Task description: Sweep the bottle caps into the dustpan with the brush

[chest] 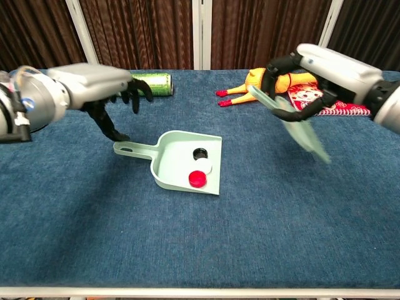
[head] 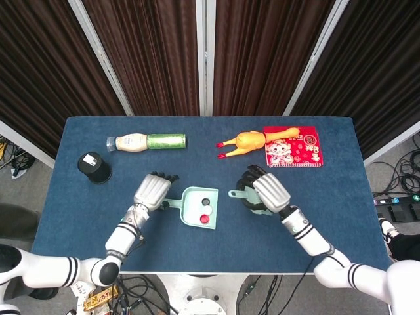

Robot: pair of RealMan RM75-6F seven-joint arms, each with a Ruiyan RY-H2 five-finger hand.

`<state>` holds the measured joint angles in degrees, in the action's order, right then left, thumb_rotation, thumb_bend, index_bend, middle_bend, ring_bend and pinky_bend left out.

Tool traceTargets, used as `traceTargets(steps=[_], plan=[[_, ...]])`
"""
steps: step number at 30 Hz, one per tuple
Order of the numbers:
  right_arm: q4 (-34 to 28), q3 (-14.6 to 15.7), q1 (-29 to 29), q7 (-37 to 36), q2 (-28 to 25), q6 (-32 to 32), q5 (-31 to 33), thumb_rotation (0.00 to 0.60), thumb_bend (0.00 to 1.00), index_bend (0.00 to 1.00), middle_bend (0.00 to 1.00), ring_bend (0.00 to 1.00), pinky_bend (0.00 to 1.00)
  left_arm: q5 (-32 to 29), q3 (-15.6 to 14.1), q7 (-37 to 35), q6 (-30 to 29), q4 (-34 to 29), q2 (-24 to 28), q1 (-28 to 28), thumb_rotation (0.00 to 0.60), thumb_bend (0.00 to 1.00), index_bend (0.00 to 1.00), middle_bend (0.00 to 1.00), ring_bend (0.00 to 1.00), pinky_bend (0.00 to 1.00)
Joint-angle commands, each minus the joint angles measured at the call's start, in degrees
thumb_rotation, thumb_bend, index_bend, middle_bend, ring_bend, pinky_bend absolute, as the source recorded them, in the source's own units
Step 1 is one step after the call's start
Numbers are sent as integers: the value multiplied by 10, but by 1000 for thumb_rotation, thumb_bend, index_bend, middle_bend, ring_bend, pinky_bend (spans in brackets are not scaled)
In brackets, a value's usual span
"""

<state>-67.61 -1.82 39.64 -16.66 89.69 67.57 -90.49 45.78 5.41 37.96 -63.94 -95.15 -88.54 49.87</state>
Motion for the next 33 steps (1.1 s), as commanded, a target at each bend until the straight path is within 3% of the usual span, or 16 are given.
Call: traceTargets(steps=[1,4,6,9,12,16,20,27,33], plan=[[-33,23,-13,74,-46,-59,33,600,659,714,606,212,142,39,-5,-34,-36,-19,36,-32,600,196,198,312,257,286],[-51,26,-15,146,-62,-109,75,600,640,542,480,83,70,71,-7,-68,-58,-15,57,-57,600,192,198,312,257,282],[-65,22,-17,197,-63,-135,108,600,564,360,379,13,17,86,-6,-90,-69,-9,66,-71,600,191,198,312,257,281],[-80,13,-23,246,-55,-148,150,600,371,185,283,0,0,103,-4,-112,-82,-7,80,-89,600,188,198,312,257,279],[-92,5,-28,281,-53,-145,175,600,279,90,225,0,0,117,-5,-128,-92,-7,97,-106,600,182,198,312,257,279],[-119,-12,-52,267,-65,-100,184,600,214,61,206,0,0,131,-8,-152,-104,0,119,-132,600,180,204,312,257,279],[-162,-21,-99,199,-121,-36,172,600,236,63,239,4,33,156,-23,-182,-134,23,141,-174,600,179,223,313,257,275],[-204,3,-192,125,-206,79,127,600,248,70,223,6,44,204,-57,-269,-173,71,168,-253,600,180,241,318,257,257],[-232,29,-272,86,-236,178,89,600,250,70,213,6,44,253,-77,-294,-262,87,174,-329,600,180,242,318,257,244]])
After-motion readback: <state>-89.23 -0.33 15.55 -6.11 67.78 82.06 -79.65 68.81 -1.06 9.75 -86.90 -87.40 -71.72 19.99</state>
